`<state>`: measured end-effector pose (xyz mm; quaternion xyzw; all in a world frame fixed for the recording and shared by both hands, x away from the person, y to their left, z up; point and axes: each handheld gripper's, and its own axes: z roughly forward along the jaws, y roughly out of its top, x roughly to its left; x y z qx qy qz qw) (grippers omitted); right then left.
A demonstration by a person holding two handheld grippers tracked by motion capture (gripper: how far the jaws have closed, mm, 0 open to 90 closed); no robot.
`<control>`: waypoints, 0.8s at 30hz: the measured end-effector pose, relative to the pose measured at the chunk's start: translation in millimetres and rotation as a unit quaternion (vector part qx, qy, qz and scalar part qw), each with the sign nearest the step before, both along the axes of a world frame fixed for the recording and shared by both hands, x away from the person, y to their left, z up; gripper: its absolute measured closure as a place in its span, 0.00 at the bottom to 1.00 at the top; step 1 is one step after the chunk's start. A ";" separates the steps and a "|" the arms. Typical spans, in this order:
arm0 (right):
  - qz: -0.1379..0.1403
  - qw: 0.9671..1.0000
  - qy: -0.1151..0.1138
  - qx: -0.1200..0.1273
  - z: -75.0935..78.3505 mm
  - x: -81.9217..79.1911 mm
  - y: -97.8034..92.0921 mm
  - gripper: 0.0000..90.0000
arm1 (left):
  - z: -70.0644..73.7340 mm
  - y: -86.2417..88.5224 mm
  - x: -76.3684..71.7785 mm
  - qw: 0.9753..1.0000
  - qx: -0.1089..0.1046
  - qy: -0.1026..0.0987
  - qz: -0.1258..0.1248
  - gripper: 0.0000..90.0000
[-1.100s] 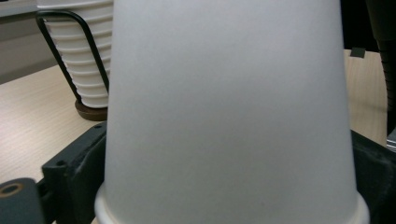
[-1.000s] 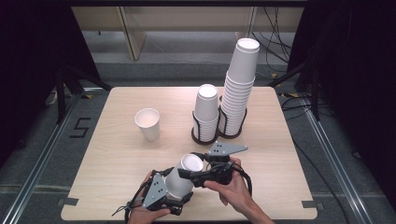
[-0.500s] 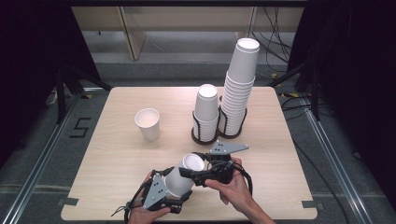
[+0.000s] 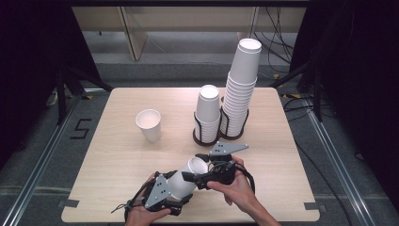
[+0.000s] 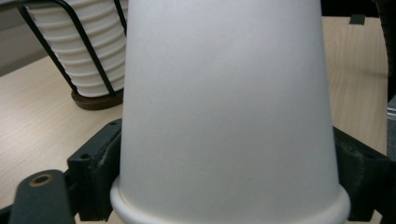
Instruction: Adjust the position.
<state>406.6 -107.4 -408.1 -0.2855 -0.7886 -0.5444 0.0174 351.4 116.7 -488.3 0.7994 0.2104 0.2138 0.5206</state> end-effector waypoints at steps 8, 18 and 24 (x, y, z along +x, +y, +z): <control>0.026 0.999 -0.006 -0.030 2.9 3.2 -9.0 0.18 | -2.9 -2.1 0.2 0.999 0.040 0.021 -0.025 0.17; 0.073 0.989 -0.054 -0.120 13.6 0.9 -15.1 0.18 | 0.9 -1.0 -0.5 0.995 0.091 0.026 -0.044 0.18; 0.127 0.970 -0.086 -0.191 11.9 -3.0 -14.1 0.18 | 4.1 -1.3 -1.3 0.988 0.140 0.016 -0.067 0.18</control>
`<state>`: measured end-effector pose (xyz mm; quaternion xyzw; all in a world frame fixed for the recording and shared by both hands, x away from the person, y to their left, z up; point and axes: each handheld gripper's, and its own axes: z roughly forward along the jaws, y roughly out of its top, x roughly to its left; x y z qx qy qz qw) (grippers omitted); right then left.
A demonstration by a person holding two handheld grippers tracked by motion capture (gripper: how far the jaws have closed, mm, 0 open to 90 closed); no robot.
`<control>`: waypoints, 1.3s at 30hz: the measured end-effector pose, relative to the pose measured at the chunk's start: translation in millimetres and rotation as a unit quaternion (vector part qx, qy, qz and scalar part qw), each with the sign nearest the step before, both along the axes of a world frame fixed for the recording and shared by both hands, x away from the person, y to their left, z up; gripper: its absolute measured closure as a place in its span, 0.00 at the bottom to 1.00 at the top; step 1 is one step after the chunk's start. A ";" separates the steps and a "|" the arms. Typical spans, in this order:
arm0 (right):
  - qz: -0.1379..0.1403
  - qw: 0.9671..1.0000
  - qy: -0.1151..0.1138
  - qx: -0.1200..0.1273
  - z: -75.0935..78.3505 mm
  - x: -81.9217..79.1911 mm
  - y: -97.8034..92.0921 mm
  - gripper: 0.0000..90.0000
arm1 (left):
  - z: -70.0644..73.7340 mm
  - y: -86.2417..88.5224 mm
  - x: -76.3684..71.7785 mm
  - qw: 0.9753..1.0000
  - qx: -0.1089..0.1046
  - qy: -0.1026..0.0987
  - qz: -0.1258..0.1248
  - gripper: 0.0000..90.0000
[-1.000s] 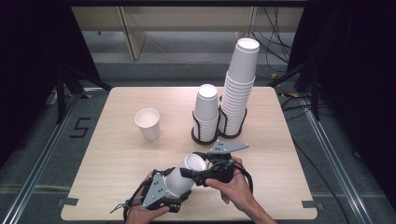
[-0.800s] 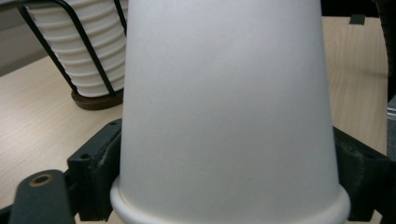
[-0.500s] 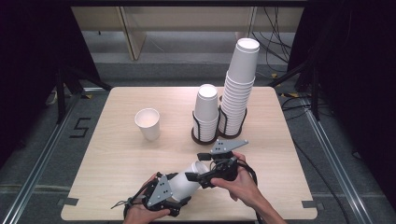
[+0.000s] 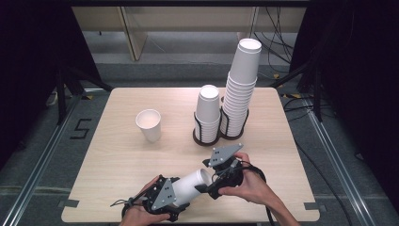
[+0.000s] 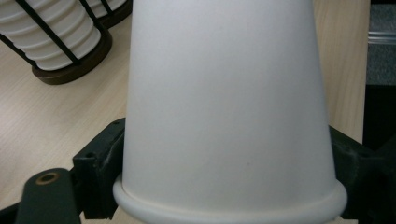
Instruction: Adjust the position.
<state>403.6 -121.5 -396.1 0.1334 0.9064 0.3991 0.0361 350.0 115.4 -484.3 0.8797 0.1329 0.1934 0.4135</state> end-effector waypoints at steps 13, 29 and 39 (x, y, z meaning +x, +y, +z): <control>0.082 0.987 -0.045 -0.132 -8.3 -15.1 14.6 0.19 | 3.9 -4.8 -6.1 0.996 0.065 -0.027 -0.047 0.19; 0.134 0.963 -0.055 -0.228 -25.6 -26.3 32.2 0.28 | 5.8 -6.2 -9.1 0.994 0.070 -0.019 -0.077 0.18; 0.160 0.968 -0.060 -0.186 -21.9 -16.7 18.5 0.28 | 4.2 3.5 -4.1 0.996 -0.037 -0.009 -0.075 0.08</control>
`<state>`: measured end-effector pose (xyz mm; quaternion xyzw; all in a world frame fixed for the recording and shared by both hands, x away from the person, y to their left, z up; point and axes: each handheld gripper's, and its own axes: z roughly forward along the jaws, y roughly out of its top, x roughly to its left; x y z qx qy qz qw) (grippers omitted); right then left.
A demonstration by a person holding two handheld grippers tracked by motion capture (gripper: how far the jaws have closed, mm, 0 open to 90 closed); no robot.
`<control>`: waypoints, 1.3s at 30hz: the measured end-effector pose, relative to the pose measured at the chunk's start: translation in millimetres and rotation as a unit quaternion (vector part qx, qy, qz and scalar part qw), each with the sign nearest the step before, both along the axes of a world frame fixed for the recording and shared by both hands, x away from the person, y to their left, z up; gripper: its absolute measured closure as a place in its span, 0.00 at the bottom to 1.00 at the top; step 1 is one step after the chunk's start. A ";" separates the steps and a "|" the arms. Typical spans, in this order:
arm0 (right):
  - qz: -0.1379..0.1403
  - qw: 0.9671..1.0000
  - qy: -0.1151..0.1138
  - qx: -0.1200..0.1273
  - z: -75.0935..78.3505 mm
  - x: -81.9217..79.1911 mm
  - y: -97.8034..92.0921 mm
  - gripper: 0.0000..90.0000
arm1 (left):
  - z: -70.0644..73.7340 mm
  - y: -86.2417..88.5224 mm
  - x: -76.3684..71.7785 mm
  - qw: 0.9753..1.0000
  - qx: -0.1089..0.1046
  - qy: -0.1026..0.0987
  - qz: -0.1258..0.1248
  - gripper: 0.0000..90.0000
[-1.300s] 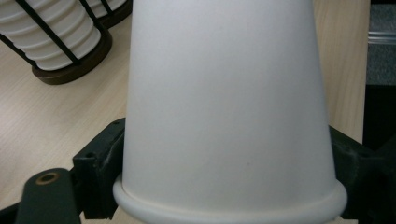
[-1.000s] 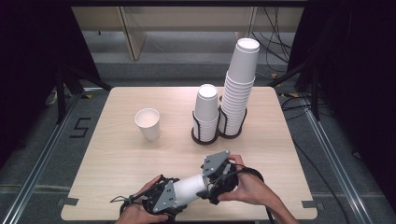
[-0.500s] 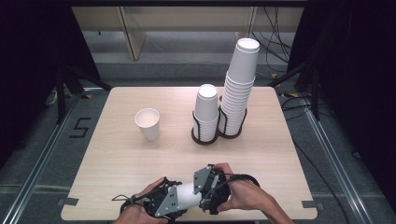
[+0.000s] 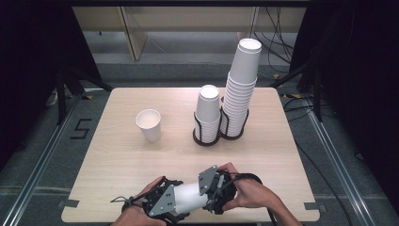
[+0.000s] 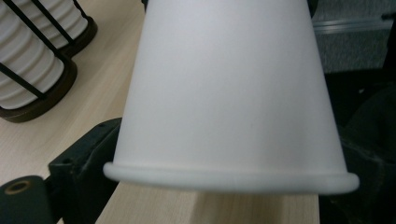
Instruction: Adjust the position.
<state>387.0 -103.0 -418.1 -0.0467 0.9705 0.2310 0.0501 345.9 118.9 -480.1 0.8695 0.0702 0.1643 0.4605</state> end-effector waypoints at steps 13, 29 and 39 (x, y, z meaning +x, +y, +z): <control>0.007 0.995 0.051 0.086 0.6 12.2 -14.4 0.28 | 4.5 7.3 0.0 0.994 -0.106 -0.010 0.003 0.08; -0.017 0.998 0.018 0.059 -1.4 8.4 -10.2 0.19 | 10.5 5.5 -1.0 0.999 -0.040 0.002 0.006 0.16; -0.002 0.998 -0.062 -0.002 -0.8 -7.5 11.1 0.19 | 11.9 -0.2 -3.1 1.000 0.017 0.007 0.008 0.17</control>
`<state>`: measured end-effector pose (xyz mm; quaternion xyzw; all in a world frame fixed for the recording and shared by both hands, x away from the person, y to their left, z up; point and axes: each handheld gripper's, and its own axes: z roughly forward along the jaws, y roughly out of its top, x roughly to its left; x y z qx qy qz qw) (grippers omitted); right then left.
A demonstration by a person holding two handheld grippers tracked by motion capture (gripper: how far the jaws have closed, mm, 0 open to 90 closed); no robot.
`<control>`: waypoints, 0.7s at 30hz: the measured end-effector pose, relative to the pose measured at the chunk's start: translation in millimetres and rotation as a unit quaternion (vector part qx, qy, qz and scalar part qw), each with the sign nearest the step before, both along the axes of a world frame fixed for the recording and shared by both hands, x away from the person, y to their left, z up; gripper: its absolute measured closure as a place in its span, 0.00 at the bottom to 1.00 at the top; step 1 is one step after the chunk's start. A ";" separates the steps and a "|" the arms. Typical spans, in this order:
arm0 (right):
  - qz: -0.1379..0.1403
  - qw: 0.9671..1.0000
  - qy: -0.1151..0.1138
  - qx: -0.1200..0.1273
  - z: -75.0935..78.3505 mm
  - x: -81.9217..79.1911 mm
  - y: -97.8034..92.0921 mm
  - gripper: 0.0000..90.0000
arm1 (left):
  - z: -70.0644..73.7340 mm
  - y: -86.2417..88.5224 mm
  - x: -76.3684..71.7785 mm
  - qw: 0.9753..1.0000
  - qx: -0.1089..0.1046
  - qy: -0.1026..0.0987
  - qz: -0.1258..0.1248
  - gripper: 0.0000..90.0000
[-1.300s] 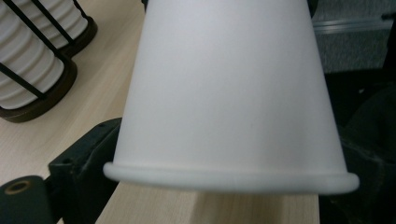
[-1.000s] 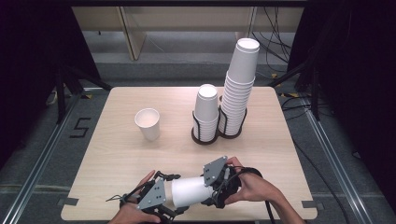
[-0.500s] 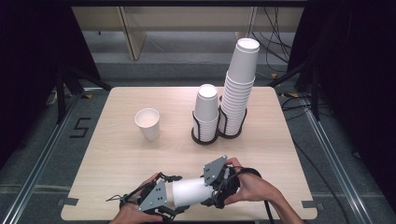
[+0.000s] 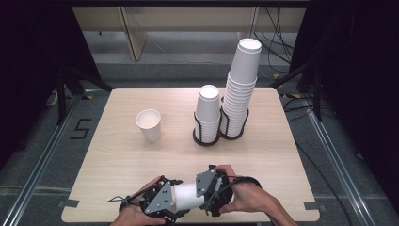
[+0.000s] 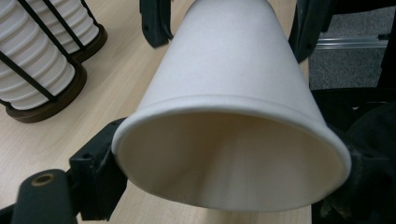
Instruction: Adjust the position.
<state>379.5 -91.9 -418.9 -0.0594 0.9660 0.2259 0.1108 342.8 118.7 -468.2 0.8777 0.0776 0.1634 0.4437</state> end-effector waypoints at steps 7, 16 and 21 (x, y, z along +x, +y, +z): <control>0.019 1.000 -0.002 -0.017 -7.4 -1.6 8.8 0.26 | -1.5 0.9 -0.5 1.000 -0.019 0.002 0.006 0.15; 0.021 0.994 0.066 0.088 -2.1 11.4 -13.4 0.26 | -1.1 12.4 8.1 0.987 -0.157 0.033 0.019 0.07; 0.020 0.986 0.090 0.138 -2.2 21.1 -24.2 0.26 | 0.6 15.6 9.2 0.980 -0.190 0.045 0.031 0.08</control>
